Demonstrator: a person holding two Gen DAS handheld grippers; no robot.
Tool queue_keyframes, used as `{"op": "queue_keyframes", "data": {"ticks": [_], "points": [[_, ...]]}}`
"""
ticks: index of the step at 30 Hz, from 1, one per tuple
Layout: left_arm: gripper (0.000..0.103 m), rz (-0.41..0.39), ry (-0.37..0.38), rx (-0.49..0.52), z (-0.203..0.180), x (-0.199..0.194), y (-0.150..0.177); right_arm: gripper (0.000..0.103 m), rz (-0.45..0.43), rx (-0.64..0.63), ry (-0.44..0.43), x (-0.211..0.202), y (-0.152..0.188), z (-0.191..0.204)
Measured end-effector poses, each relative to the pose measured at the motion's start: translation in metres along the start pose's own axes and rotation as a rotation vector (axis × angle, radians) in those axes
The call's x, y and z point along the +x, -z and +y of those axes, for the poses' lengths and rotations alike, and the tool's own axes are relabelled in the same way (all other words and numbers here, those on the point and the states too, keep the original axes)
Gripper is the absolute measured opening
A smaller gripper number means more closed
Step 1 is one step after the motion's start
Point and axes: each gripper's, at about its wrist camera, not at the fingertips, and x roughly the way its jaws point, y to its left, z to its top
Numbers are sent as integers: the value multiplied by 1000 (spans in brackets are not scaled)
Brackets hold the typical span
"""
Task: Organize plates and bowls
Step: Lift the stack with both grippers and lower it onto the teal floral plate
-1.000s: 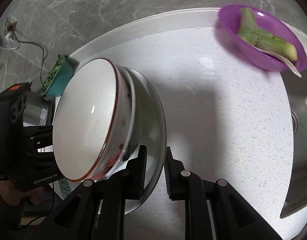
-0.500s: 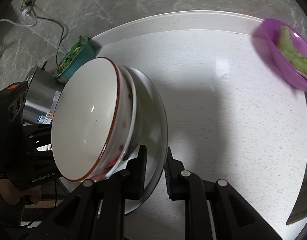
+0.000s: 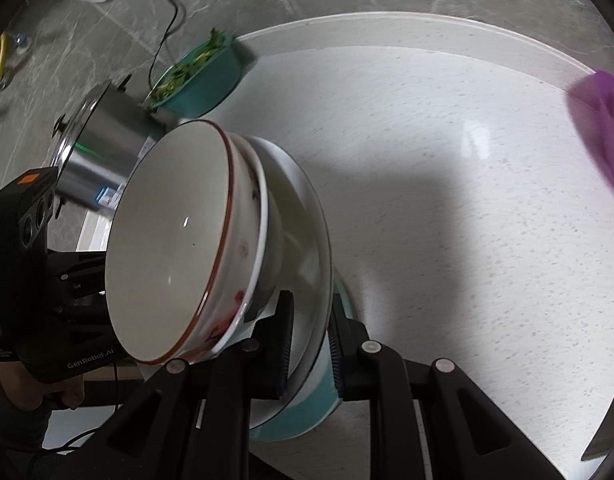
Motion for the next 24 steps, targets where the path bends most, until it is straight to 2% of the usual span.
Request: {"op": "queue_keyframes", "data": {"ticks": [12, 24], "points": [[20, 24, -22, -46, 16, 11, 44, 20, 62, -19, -18, 28, 13, 17], [20, 23, -71, -56, 10, 28, 42, 20, 116, -15, -42, 56, 26, 14]]}}
